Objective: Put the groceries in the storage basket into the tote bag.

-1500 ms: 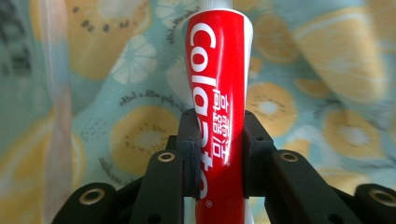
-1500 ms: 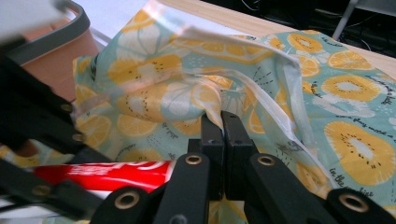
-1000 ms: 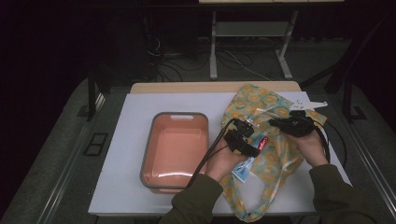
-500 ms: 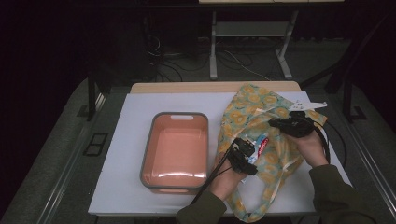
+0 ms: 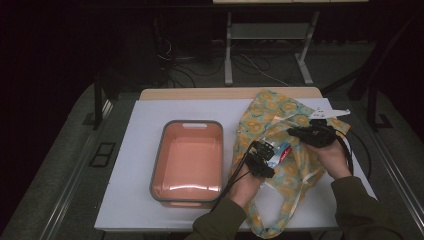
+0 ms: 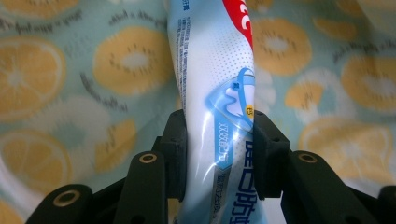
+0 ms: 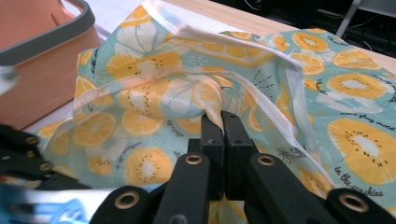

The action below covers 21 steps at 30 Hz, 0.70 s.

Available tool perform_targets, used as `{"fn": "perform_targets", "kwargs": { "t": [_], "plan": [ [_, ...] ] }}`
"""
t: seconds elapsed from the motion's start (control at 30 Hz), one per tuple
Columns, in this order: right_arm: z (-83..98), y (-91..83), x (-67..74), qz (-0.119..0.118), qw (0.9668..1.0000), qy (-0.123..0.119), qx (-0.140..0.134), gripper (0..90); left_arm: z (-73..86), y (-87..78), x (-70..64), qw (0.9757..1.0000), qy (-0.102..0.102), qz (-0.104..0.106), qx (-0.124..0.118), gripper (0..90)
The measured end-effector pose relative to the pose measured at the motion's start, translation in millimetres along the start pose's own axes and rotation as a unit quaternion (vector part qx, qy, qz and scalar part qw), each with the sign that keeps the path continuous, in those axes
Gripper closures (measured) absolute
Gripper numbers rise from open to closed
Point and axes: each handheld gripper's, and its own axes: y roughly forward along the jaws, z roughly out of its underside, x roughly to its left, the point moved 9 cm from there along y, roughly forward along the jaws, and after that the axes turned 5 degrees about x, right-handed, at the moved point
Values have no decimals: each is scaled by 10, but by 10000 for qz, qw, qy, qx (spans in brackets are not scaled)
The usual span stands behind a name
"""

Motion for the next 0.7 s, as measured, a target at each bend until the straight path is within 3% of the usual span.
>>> {"fn": "perform_targets", "kwargs": {
  "t": [0.37, 0.47, 0.53, 0.7],
  "plan": [
    [-4, -21, -9, -25, 10000, 11, -37, 886, -413, 167, 241, 9992, -374, 143, -23, 620],
    [-3, -23, -7, -38, 10000, 10, -39, 886, -429, 203, 286, 9991, -353, 204, -82, 584],
    [-4, -24, -2, -41, 10000, 5, -38, 886, -413, 184, 303, 9994, -321, 87, -77, 501],
    [-4, -27, 0, -26, 10000, -9, -35, 887, -361, -18, 242, 9992, -294, 150, -230, 417]
  ]
}}
